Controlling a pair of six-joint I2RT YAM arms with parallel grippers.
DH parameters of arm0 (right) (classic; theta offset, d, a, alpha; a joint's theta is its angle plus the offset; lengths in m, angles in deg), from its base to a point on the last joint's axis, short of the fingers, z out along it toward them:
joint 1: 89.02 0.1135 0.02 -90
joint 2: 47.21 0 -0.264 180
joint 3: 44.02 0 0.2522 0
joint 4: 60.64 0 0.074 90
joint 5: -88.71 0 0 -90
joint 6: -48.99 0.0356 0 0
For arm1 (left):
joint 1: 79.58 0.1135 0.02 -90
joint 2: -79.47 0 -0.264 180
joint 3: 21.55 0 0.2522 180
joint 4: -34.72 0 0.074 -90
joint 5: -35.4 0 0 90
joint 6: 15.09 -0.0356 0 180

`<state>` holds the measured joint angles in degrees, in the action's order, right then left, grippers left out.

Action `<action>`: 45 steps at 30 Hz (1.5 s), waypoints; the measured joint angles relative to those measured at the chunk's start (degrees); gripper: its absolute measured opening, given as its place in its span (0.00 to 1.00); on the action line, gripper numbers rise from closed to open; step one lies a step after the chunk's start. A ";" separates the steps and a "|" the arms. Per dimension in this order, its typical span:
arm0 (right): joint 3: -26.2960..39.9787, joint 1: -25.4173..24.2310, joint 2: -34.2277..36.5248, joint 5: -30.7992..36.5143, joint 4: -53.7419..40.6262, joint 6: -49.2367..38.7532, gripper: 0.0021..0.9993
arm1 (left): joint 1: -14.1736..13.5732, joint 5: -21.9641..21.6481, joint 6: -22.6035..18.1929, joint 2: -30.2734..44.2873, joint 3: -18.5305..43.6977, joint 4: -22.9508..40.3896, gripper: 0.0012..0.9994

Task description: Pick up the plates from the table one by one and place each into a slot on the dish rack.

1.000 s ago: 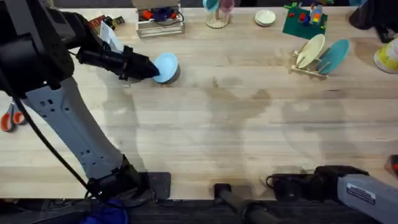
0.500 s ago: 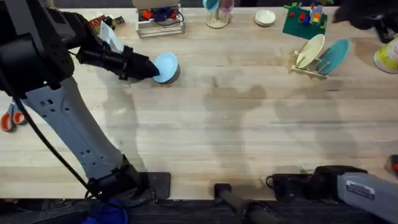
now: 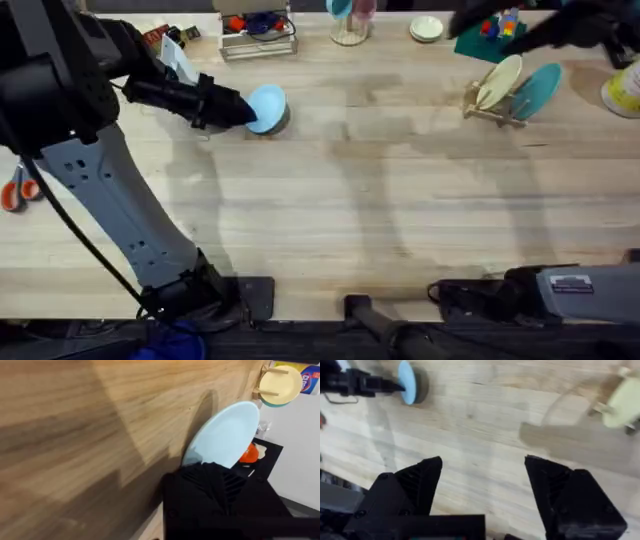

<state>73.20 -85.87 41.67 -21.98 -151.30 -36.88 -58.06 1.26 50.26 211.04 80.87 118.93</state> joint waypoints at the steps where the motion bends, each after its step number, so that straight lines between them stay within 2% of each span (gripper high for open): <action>1: 0.00 1.03 0.75 -0.21 0.72 0.16 0.99 | 0.00 0.00 0.02 -0.02 0.00 0.00 0.04; 9: 0.00 9.68 8.31 -1.26 7.29 0.62 1.00 | 0.00 0.00 0.02 0.00 0.00 0.00 0.04; 19: 0.00 16.42 15.84 -2.44 16.01 2.82 1.00 | 0.00 0.00 0.02 -0.01 0.00 0.00 0.04; 32: 0.00 22.38 24.42 -2.94 22.02 6.87 1.00 | 0.00 0.00 0.01 -0.01 0.00 0.00 0.04; 45: 0.00 25.27 29.77 -5.08 32.77 11.21 0.99 | 0.00 0.00 0.00 0.00 0.00 0.00 0.04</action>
<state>73.20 -60.60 71.44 -27.06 -118.53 -25.68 -58.06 1.26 50.26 211.04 80.87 118.93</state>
